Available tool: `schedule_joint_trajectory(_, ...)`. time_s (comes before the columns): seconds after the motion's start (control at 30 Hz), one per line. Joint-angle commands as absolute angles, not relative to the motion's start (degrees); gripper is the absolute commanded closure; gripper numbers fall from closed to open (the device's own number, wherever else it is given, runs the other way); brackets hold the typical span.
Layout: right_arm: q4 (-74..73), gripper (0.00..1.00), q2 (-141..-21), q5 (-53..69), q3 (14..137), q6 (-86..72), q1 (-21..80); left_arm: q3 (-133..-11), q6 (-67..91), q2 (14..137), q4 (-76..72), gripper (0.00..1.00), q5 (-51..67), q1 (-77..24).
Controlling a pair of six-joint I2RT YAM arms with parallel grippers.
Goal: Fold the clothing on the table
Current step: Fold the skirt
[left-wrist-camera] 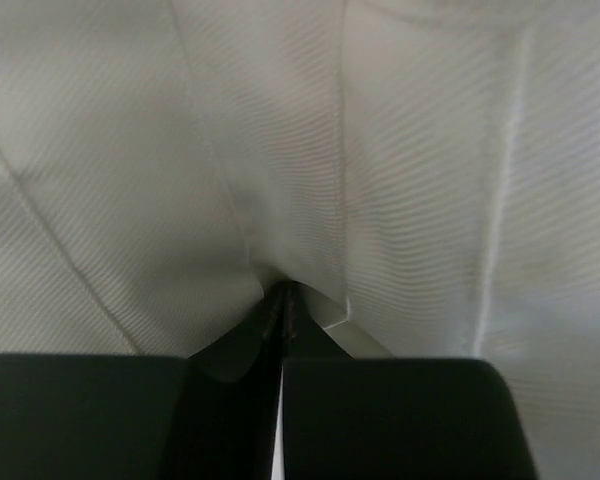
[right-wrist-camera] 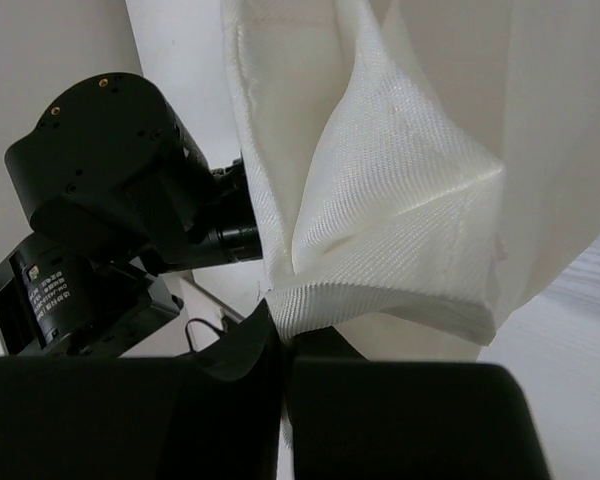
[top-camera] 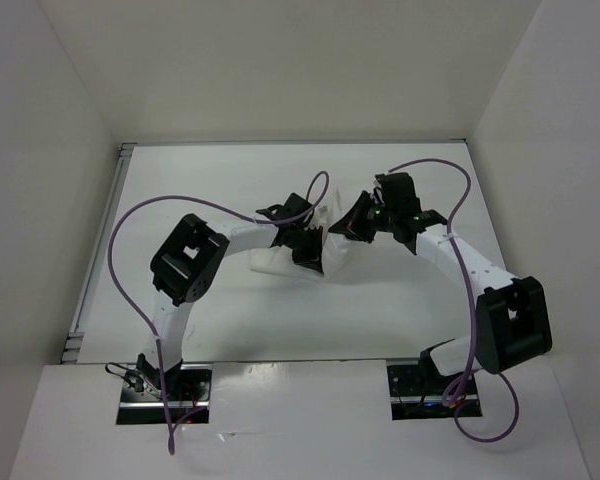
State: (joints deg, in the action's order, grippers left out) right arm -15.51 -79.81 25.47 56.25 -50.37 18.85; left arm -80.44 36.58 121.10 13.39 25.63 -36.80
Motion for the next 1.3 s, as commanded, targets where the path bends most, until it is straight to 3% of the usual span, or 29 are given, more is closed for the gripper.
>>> schedule_joint_trajectory(0.0,-9.9,1.0,-79.5,29.9,59.9,-51.6,19.2,-79.8,36.8,123.8,15.9,1.0,23.4,-37.3)
schedule_joint_trajectory(0.07,-11.8,1.0,-79.5,28.1,59.9,-50.4,19.2,-79.8,36.8,120.7,17.1,0.96,22.2,-36.7)
schedule_joint_trajectory(0.2,-15.6,1.0,-78.4,28.1,59.9,-47.4,17.3,-79.3,36.3,113.4,20.5,0.79,18.7,-34.1)
schedule_joint_trajectory(0.23,-16.4,1.0,-77.9,28.1,59.2,-46.5,17.3,-79.3,35.8,110.8,21.2,0.63,16.6,-33.0)
schedule_joint_trajectory(0.27,-16.4,1.0,-77.9,28.1,59.2,-46.5,16.4,-79.3,34.7,109.8,22.9,0.57,15.7,-32.4)
schedule_joint_trajectory(0.37,-18.3,1.0,-77.9,28.7,59.2,-44.8,15.2,-80.0,33.9,107.5,25.5,0.53,11.6,-28.9)
schedule_joint_trajectory(0.53,-19.6,1.0,-79.0,30.0,59.2,-42.6,14.2,-73.6,39.6,102.3,25.5,0.54,0.8,-22.7)
schedule_joint_trajectory(0.67,-19.6,1.0,-80.1,31.1,59.7,-41.6,14.2,-68.5,43.4,102.1,25.5,0.68,-9.6,-17.2)
schedule_joint_trajectory(0.8,-20.7,1.0,-80.6,31.1,61.3,-40.3,14.2,-67.9,45.2,104.2,26.7,0.71,-14.6,-16.2)
schedule_joint_trajectory(1.27,-22.4,0.99,-89.2,34.3,69.8,-39.2,16.2,-64.5,46.2,107.1,19.1,0.78,-2.8,-19.5)
